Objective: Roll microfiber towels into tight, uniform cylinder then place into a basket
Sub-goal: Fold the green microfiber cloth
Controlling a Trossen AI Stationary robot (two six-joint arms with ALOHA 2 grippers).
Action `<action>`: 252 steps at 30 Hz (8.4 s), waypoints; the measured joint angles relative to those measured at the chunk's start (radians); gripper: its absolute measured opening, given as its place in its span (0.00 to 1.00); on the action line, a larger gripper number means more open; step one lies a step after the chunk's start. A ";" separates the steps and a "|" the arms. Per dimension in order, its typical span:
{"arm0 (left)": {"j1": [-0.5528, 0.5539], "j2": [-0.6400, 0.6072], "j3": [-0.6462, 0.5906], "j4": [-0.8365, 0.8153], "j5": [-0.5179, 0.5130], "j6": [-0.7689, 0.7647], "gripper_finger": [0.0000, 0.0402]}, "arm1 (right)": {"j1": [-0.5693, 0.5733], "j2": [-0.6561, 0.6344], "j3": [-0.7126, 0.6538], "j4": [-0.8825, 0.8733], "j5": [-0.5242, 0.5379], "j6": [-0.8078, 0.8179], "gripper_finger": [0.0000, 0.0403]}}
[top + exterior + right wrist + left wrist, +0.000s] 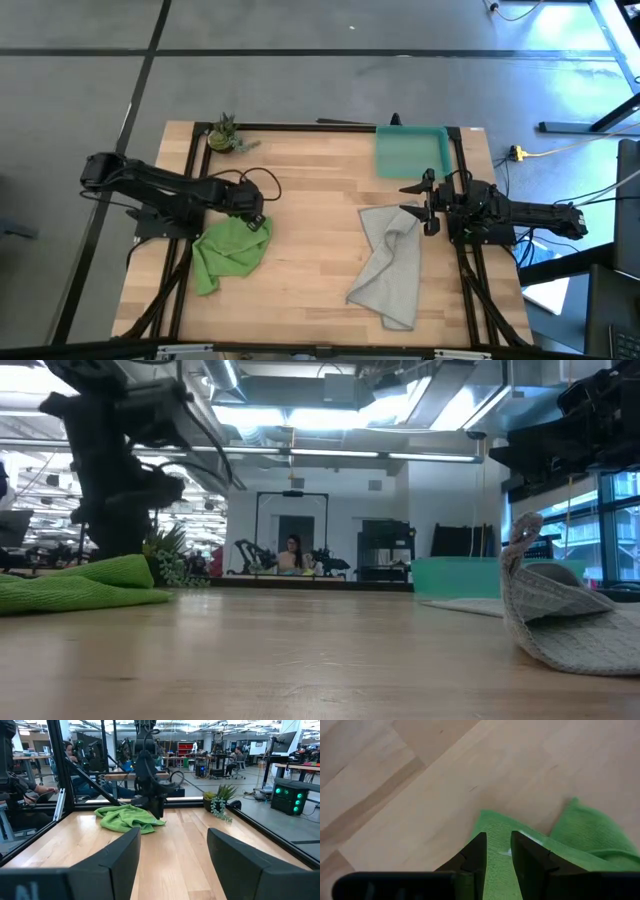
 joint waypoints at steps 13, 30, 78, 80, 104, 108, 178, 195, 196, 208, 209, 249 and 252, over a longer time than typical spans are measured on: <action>0.009 0.154 0.006 0.101 0.061 0.045 0.21 | 0.000 0.000 0.000 0.000 0.000 -0.001 0.58; 0.022 0.158 0.013 0.176 0.056 0.125 0.01 | 0.000 0.000 0.000 0.000 0.000 -0.004 0.58; 0.189 0.535 0.544 0.468 0.063 0.745 0.20 | 0.000 0.000 0.000 0.001 0.008 -0.001 0.58; 0.190 0.480 0.544 0.356 0.061 0.703 0.20 | 0.000 0.000 0.000 0.001 0.008 0.000 0.58; -0.196 0.178 0.541 -0.623 0.043 -0.309 0.21 | 0.000 0.000 0.000 -0.018 0.008 0.002 0.58; -0.214 0.178 0.500 -0.613 0.045 -0.389 0.21 | 0.000 0.000 0.000 -0.019 0.008 0.002 0.58; -0.004 0.178 0.039 -0.135 0.104 -0.094 0.00 | -0.003 0.331 0.198 0.032 0.114 -0.027 0.58; -0.004 0.178 0.039 -0.134 0.107 -0.097 0.00 | -0.058 1.090 0.546 0.023 0.027 -0.021 0.25; -0.004 0.178 0.039 -0.134 0.107 -0.097 0.00 | -0.066 1.131 0.564 0.023 0.026 -0.005 0.24; -0.004 0.178 0.039 -0.133 0.108 -0.096 0.00 | -0.150 1.563 0.841 -0.056 0.013 0.047 0.26; -0.004 0.178 0.039 -0.133 0.108 -0.096 0.00 | -0.155 1.594 0.865 -0.071 -0.003 0.039 0.27; -0.005 0.178 0.039 -0.133 0.104 -0.094 0.00 | -0.240 1.917 1.150 -0.280 -0.039 -0.060 0.13; -0.005 0.178 0.039 -0.133 0.098 -0.087 0.00 | -0.240 1.919 1.149 -0.263 -0.039 -0.088 0.03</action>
